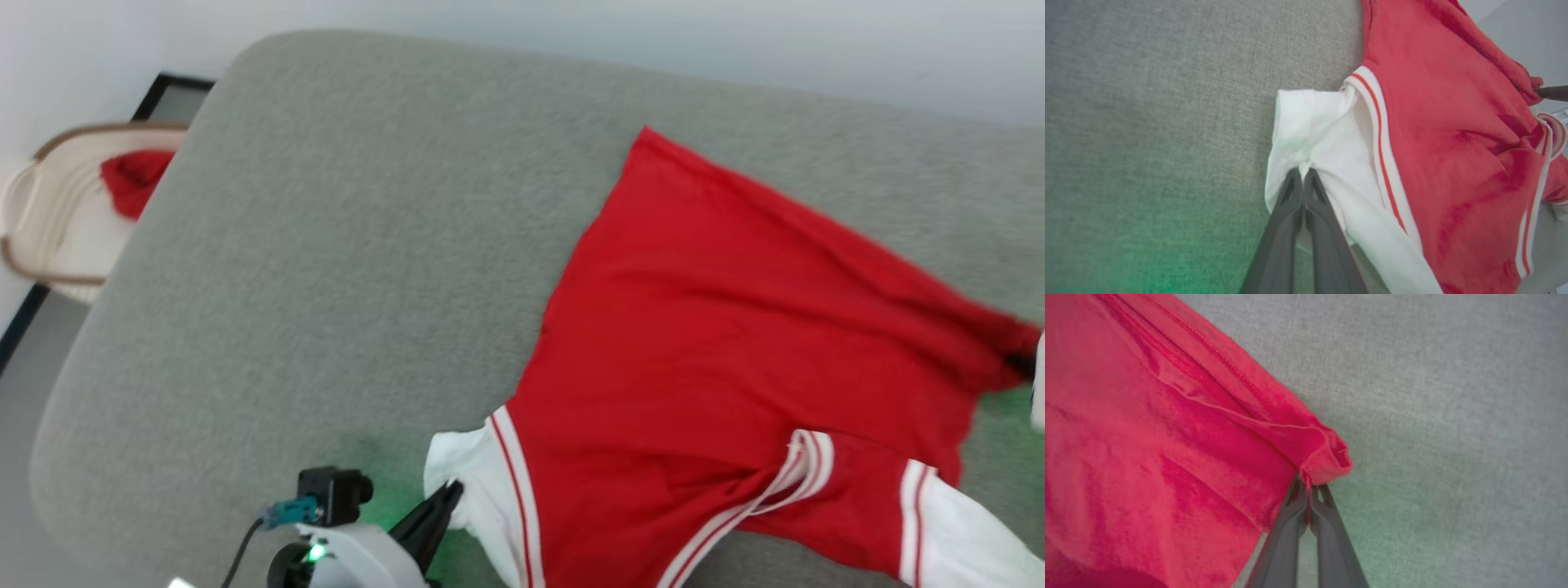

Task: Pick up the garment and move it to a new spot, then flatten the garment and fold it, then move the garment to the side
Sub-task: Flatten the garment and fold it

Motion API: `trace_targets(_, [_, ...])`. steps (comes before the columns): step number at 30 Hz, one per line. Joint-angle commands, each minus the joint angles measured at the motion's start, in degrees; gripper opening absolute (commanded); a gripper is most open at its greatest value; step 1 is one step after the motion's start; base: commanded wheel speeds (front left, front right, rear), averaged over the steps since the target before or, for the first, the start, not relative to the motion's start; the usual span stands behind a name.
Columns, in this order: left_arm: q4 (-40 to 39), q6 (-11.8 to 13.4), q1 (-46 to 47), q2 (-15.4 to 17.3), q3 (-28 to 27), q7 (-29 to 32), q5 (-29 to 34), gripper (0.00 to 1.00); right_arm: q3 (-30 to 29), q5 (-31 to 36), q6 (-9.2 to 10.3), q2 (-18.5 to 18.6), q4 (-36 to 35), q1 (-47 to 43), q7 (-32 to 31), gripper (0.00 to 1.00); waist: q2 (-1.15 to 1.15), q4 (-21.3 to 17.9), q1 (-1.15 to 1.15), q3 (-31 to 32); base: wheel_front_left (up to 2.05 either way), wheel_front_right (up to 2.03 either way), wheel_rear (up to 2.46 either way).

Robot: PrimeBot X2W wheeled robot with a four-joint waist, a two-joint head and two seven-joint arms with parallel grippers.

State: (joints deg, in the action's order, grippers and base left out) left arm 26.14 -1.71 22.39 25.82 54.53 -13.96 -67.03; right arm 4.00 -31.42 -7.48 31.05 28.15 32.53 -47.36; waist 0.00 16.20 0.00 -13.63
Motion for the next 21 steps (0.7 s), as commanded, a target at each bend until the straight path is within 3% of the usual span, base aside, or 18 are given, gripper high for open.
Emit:
trace_targets(1, [0.11, 0.74, -1.45, 0.99, -0.08, 0.23, -0.16, 0.00, -0.32, -0.78, -0.02, -0.09, -1.66, -2.90, 0.41, 0.00, 0.00, -3.64, 0.00, 3.49, 0.00, 0.00, 0.00])
trace_targets(9, [-2.73, 2.42, -3.38, 3.18, -0.26, 0.61, -0.56, 0.00, -6.01, -2.37, -0.01, -2.27, -12.39, -17.28, 0.57, 0.00, 0.00, -6.69, 0.00, 6.41, 0.00, 0.00, 0.00])
trace_targets(21, [-4.95, 3.54, -4.11, 4.49, -0.46, 1.05, -0.89, 0.00, -14.95, 0.64, -0.01, -11.21, -19.93, -31.26, -0.89, 0.00, 0.00, -8.86, 0.00, 7.24, 0.00, 0.00, 0.00])
